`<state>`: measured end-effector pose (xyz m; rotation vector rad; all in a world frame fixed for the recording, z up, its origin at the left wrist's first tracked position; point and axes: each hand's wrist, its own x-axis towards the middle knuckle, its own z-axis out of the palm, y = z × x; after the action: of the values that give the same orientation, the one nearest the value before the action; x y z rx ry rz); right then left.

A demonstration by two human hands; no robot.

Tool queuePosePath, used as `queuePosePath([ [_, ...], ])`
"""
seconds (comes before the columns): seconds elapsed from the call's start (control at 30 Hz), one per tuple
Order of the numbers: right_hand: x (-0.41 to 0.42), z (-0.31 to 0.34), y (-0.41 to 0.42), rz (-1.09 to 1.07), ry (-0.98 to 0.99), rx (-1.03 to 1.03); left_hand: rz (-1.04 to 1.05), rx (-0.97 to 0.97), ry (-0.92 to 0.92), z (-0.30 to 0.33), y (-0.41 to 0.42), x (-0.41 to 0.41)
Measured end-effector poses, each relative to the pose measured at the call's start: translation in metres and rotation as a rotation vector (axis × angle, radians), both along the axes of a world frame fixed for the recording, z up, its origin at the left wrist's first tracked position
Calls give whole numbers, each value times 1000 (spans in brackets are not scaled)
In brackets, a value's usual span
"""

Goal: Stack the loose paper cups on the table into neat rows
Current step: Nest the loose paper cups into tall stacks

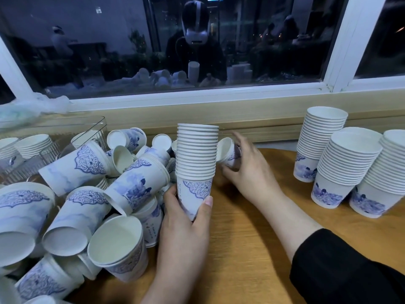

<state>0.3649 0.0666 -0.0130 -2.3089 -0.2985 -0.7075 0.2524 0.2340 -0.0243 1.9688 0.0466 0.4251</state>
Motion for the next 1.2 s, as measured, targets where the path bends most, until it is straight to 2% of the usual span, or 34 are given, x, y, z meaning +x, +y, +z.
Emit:
queuePosePath([
  [0.13,-9,1,-8,-43,-8,127,-4,3,-3,1,0,0],
  [0.2,-15,4,-11,-85,-49,257,-6,5,-7,0,0,0],
  [0.33,-34,32,-16,-62,-249,639,-34,43,11,-1,0,0],
  [0.47,-57,76,-12,55,-420,766,-85,126,13,-3,0,-2],
  [0.6,-67,94,-1,170,-386,713,-102,177,-7,-3,0,-3],
  [0.73,-68,85,7,224,-130,515,-113,150,-31,-4,-1,-3],
  [0.83,-72,69,8,274,-19,377,-107,124,-35,-5,-1,-3],
  [1.0,-91,60,9,354,13,435,-151,195,-21,0,-6,-7],
  [1.1,-101,54,8,399,-5,424,-134,286,-19,4,-9,-11],
  [1.2,-114,44,2,430,9,388,-101,281,-36,6,-14,-12],
])
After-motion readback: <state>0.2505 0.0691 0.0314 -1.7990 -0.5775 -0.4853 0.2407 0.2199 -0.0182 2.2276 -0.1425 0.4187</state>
